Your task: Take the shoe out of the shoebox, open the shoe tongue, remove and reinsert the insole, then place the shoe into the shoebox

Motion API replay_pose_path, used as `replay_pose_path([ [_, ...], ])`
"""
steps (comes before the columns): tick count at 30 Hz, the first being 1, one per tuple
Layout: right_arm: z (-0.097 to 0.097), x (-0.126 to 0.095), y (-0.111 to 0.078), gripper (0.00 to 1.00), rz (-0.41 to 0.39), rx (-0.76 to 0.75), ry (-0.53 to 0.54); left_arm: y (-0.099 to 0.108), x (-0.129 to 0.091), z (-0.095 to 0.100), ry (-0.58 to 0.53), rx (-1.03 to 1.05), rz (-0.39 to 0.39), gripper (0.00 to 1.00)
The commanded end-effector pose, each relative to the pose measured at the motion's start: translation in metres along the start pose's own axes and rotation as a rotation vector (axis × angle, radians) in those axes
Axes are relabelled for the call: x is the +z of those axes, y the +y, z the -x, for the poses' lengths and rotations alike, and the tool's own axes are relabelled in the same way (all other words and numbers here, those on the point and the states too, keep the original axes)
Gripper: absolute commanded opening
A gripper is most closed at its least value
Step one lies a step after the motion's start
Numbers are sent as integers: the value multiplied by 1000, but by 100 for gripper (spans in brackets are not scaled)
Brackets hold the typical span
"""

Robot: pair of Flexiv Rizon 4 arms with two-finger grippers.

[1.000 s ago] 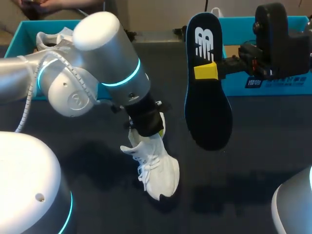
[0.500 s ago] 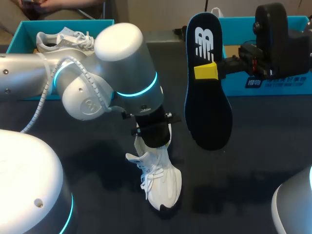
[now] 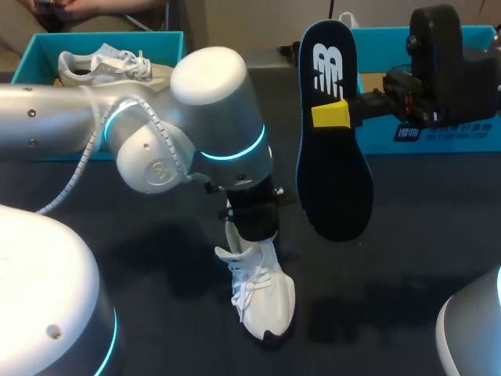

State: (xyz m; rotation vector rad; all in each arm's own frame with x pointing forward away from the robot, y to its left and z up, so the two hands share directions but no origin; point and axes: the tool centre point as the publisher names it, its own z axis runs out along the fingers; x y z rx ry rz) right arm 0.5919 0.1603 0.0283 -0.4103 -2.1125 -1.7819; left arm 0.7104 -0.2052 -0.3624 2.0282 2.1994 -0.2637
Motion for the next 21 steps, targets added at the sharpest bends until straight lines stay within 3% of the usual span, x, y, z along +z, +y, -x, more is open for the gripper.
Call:
replay_pose_path([
  [1,2,4,2,0,-5,2,1,3,13,6,9,11,-12,0],
  [16,2,4,2,0,-5,2,1,9,24,16,3,31,-61,0],
  [18,2,4,2,0,-5,2,1,9,24,16,0,34,-65,20],
  [21,2,4,2,0,-5,2,1,10,23,17,-13,44,-76,24],
])
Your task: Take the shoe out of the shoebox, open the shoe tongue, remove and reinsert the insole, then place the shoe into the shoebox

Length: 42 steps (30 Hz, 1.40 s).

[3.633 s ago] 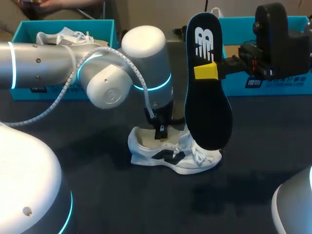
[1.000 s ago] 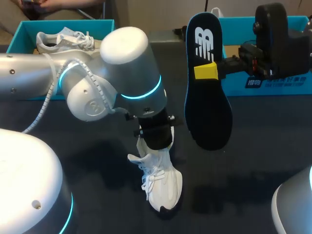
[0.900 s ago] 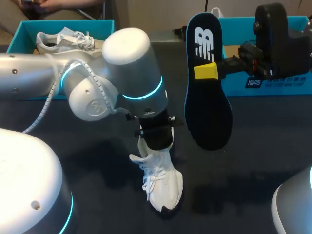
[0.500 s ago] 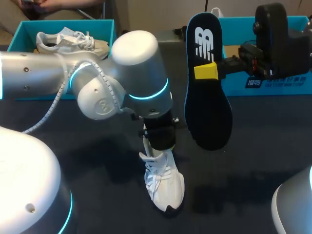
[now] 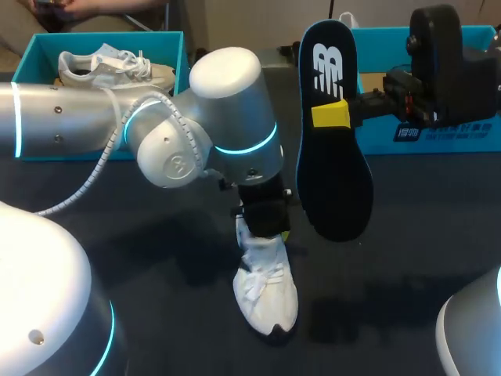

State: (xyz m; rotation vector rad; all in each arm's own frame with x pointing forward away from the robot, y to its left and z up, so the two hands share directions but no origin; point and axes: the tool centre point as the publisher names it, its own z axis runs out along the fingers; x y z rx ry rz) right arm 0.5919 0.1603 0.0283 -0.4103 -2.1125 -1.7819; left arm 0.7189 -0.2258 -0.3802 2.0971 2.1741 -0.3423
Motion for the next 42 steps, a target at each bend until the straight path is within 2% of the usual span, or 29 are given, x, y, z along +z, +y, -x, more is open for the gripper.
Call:
replay_pose_path([
  [1,2,4,2,0,-5,2,1,2,0,1,-13,12,-12,36],
  [3,2,4,2,0,-5,2,1,3,-1,3,-22,12,-13,45],
  [4,2,4,2,0,-5,2,1,3,-3,4,-32,13,-16,55],
  [5,2,4,2,0,-5,2,1,2,-5,4,-42,12,-17,72],
  [7,2,4,2,0,-5,2,1,2,-13,2,-72,14,-18,95],
  [8,2,4,2,0,-5,2,1,2,-17,1,-89,8,-17,100],
  [15,2,4,2,0,-5,2,1,1,-57,-5,-221,-91,-19,100],
  [22,2,4,2,0,-5,2,1,-1,-92,-6,-385,-88,-33,100],
  [30,2,4,2,0,-5,2,1,-3,-132,-7,-514,-79,-15,100],
  [42,2,4,2,0,-5,2,1,1,-172,-9,-675,-75,-13,100],
])
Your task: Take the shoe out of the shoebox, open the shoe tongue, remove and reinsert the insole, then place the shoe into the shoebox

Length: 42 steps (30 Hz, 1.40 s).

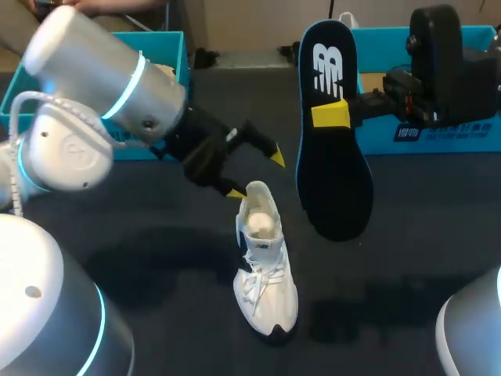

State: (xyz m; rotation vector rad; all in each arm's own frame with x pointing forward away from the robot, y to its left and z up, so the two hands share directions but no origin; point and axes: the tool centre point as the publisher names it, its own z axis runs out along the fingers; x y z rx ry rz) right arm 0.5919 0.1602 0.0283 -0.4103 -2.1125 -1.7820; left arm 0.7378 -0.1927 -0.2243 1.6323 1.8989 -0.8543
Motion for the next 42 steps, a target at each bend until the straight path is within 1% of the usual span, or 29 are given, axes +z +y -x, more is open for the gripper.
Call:
replay_pose_path([
  [1,2,4,2,0,-5,2,1,-4,-20,-3,-108,13,-16,100],
  [3,2,4,2,0,-5,2,1,-3,-25,0,-159,18,-30,100],
  [4,2,4,2,0,-5,2,1,-3,-30,1,-210,21,-57,100],
  [6,2,4,2,0,-5,2,1,-1,-43,2,-325,-7,-156,100],
  [35,2,4,2,0,-5,2,1,-1,-43,2,-325,-7,-156,100],
  [39,2,4,2,0,-5,2,1,-9,-49,6,-404,36,-178,100],
  [40,2,4,2,0,-5,2,1,-11,-50,7,-417,25,-153,100],
  [41,2,4,2,0,-5,2,1,-13,-51,9,-419,36,-162,100],
  [42,2,4,2,0,-5,2,1,-15,-52,10,-439,37,-127,100],
])
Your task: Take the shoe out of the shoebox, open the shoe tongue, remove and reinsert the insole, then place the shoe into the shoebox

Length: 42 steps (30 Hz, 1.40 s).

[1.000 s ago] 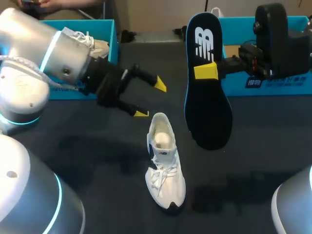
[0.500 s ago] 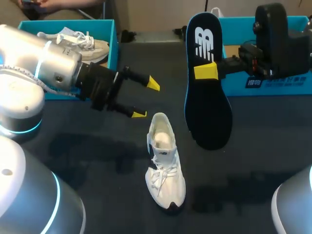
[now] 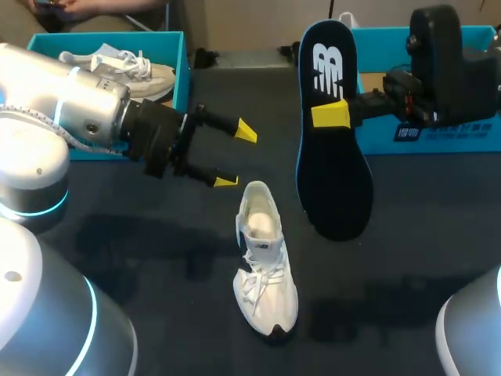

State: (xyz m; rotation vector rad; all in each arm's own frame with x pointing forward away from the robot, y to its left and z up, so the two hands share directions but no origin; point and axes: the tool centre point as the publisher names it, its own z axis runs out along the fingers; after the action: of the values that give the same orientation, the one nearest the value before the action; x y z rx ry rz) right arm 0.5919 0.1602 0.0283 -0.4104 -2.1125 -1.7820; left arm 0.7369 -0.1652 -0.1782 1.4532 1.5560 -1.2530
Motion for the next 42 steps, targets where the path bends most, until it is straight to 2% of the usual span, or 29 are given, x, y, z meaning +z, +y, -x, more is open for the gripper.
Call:
replay_pose_path([
  [1,2,4,2,0,-5,2,1,-13,-2,-2,-57,12,38,100],
  [7,2,4,2,0,-5,2,1,-19,-10,10,-169,60,64,100],
  [13,2,4,2,0,-5,2,1,-22,-14,22,-220,157,86,100],
  [20,2,4,2,0,-5,2,1,-12,-20,34,-255,184,95,100],
  [24,21,0,8,0,22,39,25,-6,-30,39,-291,207,91,100],
  [29,56,-7,15,0,44,87,83,1,-39,46,-309,219,70,100],
  [33,100,-17,14,0,52,203,113,1,-39,46,-309,219,70,100],
  [42,100,-17,14,0,52,203,113,1,-39,46,-309,219,70,100],
])
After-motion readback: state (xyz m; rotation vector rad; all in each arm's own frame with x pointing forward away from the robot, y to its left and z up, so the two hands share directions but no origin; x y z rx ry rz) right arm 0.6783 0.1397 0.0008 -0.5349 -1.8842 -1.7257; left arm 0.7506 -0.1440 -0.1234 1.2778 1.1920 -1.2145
